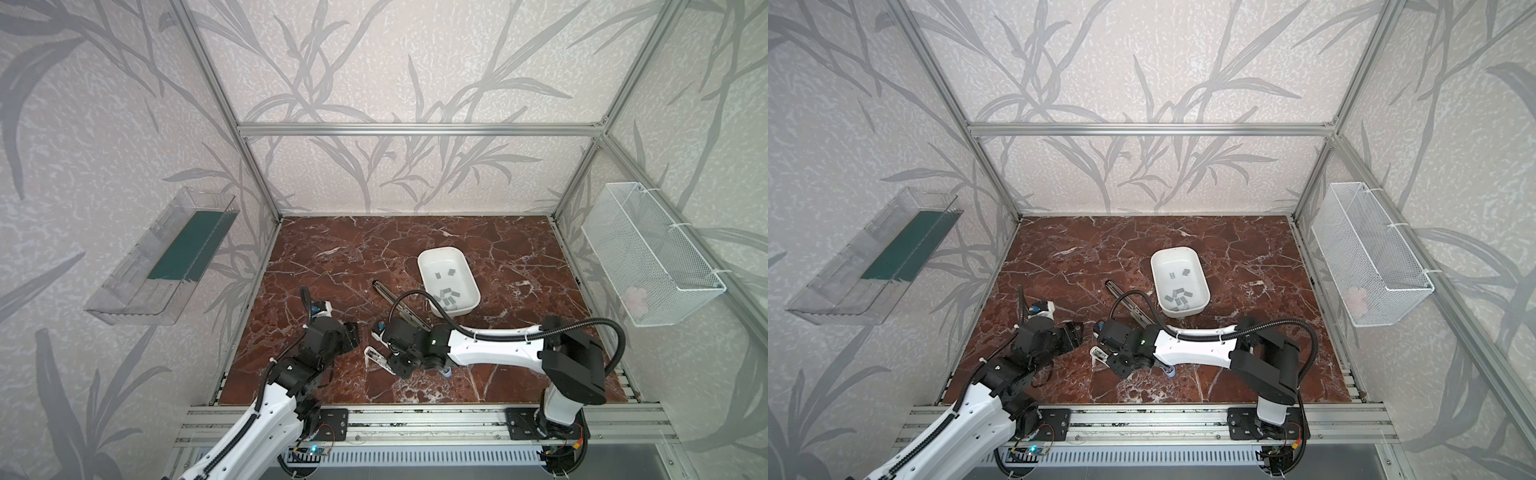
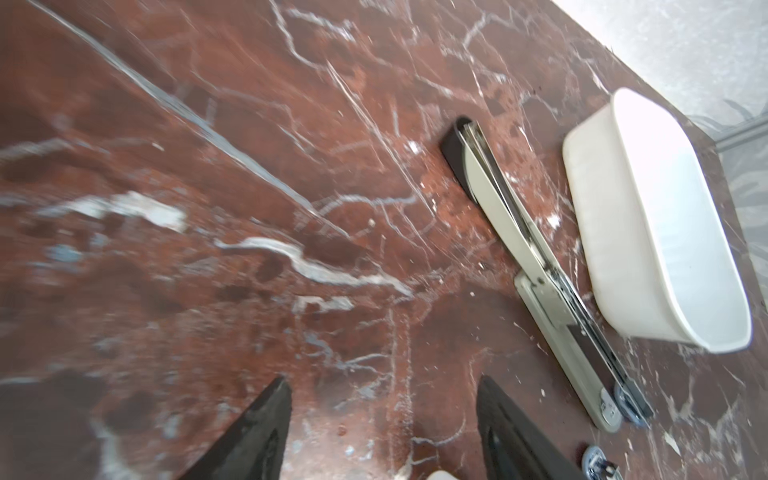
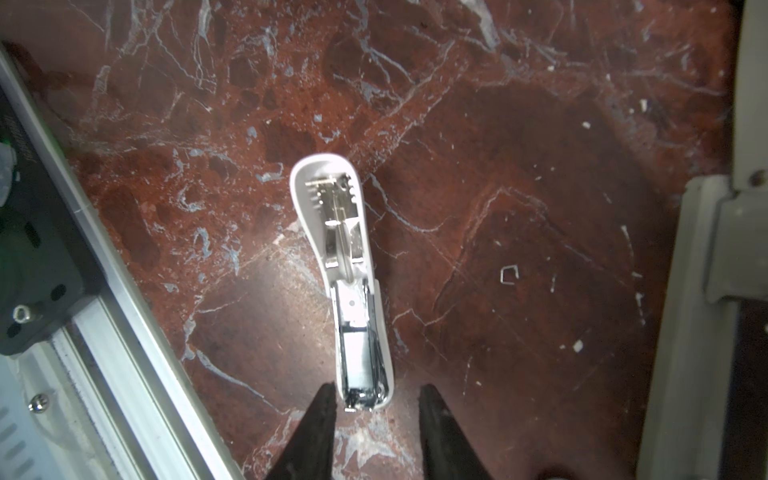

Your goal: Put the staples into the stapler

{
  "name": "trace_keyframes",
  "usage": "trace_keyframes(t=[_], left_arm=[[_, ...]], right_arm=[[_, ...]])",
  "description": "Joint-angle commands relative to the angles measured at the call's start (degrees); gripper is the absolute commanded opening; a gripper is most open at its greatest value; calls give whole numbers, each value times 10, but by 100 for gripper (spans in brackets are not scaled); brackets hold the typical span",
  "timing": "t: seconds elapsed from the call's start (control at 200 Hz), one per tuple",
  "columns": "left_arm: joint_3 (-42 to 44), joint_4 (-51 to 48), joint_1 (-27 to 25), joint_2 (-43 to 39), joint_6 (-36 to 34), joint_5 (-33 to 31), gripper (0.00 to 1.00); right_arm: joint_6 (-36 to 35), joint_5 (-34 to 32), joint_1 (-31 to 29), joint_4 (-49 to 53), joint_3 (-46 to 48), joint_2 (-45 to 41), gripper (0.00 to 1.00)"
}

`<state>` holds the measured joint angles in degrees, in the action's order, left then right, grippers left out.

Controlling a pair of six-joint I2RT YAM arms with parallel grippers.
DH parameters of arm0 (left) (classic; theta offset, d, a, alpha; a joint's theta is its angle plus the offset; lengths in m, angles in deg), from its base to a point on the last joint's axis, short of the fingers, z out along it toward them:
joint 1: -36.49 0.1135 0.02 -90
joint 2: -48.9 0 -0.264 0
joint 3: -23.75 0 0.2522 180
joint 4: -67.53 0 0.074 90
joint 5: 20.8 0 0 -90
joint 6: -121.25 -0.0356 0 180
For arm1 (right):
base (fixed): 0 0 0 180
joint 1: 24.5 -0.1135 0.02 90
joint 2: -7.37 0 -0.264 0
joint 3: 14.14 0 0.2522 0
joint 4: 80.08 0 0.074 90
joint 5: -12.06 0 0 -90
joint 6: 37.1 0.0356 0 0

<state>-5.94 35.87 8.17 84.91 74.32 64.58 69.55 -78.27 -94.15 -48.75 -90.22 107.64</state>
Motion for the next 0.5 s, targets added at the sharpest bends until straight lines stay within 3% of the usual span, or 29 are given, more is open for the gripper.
trace_keyframes(t=[0.0,0.135,0.495], left_arm=[[17,76,-63,31,46,-33,71],[27,129,-109,76,67,-51,71],[38,180,-124,111,54,-46,72]], right_arm=[[-12,14,-6,-41,28,-39,38],[-17,8,-11,-97,73,-52,38],[-43,-2,-19,-194,122,-43,40]])
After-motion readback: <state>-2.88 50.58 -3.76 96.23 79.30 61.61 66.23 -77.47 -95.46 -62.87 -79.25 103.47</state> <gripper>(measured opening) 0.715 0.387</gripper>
